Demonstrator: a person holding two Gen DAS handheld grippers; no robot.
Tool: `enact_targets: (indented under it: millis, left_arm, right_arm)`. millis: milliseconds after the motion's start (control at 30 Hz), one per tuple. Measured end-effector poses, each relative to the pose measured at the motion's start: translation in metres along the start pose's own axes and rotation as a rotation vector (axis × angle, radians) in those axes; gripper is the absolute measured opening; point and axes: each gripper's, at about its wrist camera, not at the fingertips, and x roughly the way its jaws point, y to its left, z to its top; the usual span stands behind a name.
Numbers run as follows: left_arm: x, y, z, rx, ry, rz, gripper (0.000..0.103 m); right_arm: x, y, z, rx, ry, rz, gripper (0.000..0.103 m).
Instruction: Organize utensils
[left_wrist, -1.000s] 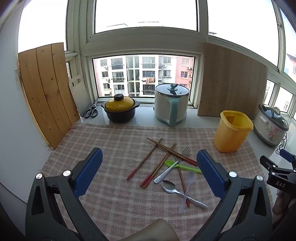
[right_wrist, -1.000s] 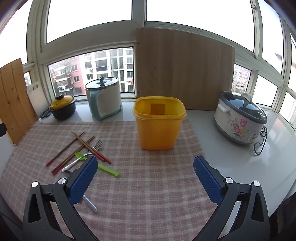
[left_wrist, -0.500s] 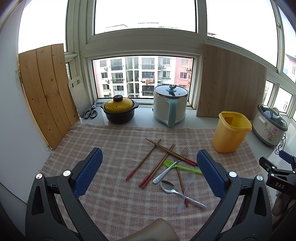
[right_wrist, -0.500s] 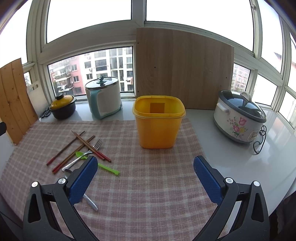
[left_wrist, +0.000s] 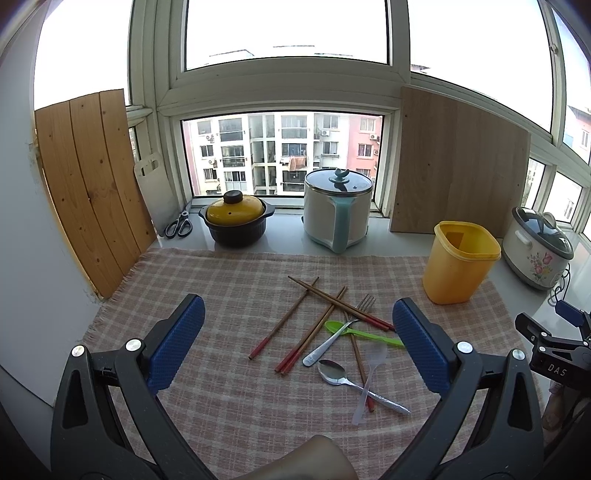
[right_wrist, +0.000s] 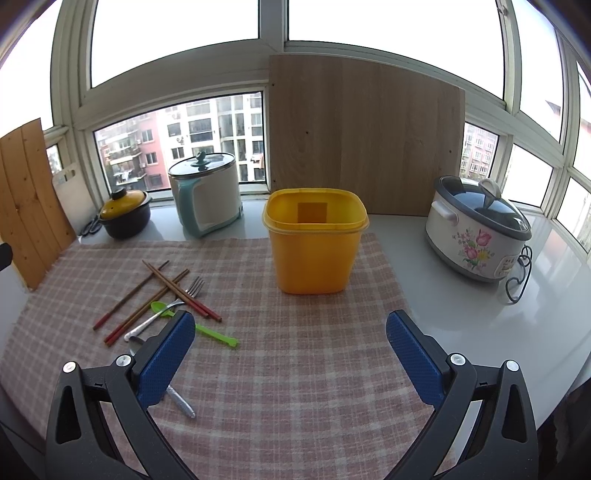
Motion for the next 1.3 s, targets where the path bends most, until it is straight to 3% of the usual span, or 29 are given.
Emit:
enact_targets:
  millis: [1300]
  left_arm:
    - [0.0027, -0.0056, -0.0008, 0.003, 0.003, -0.001, 0.103]
  right_arm:
    - [0.0060, 0.0058, -0.0024, 0.004, 0.012, 0.016, 0.103]
